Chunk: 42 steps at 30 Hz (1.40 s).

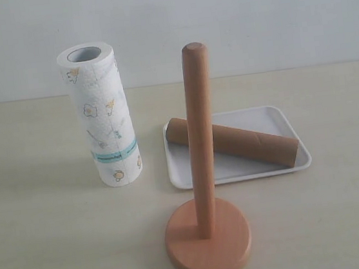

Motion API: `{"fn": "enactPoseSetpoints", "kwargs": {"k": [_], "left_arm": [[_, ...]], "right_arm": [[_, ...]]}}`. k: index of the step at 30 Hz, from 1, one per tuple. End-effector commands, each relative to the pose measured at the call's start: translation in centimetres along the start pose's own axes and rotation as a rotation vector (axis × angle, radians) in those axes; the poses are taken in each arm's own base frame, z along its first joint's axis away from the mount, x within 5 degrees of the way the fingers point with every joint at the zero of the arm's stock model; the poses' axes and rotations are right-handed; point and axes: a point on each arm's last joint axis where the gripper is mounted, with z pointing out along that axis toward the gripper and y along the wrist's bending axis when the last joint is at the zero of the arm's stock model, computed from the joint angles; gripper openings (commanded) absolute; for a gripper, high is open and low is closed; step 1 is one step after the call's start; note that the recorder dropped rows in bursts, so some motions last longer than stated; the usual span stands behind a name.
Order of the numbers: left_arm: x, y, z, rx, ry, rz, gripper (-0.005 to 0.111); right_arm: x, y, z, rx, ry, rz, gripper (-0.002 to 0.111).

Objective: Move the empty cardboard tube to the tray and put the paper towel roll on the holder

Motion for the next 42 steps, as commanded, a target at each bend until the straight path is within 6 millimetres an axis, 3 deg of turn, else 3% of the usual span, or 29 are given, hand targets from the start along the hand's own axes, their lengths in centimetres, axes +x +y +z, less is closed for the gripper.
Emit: {"fn": "enactPoseSetpoints", "kwargs": {"k": [1, 15, 32, 42], "left_arm": [[0.1, 0.0, 0.0, 0.002, 0.002, -0.005, 0.004], [0.1, 0.0, 0.0, 0.002, 0.002, -0.005, 0.004], [0.1, 0.0, 0.0, 0.002, 0.002, -0.005, 0.004], [0.1, 0.0, 0.0, 0.002, 0.002, -0.005, 0.004]], "right_arm": [[0.7, -0.6, -0.1, 0.064, 0.06, 0.009, 0.0], [2.3, -1.1, -0.3, 0.1, 0.245, -0.127, 0.0], [1.9, -1.2, -0.3, 0.121, 0.198, -0.039, 0.0], [2.5, -1.3, -0.4, 0.115, 0.274, -0.161, 0.0]]}}
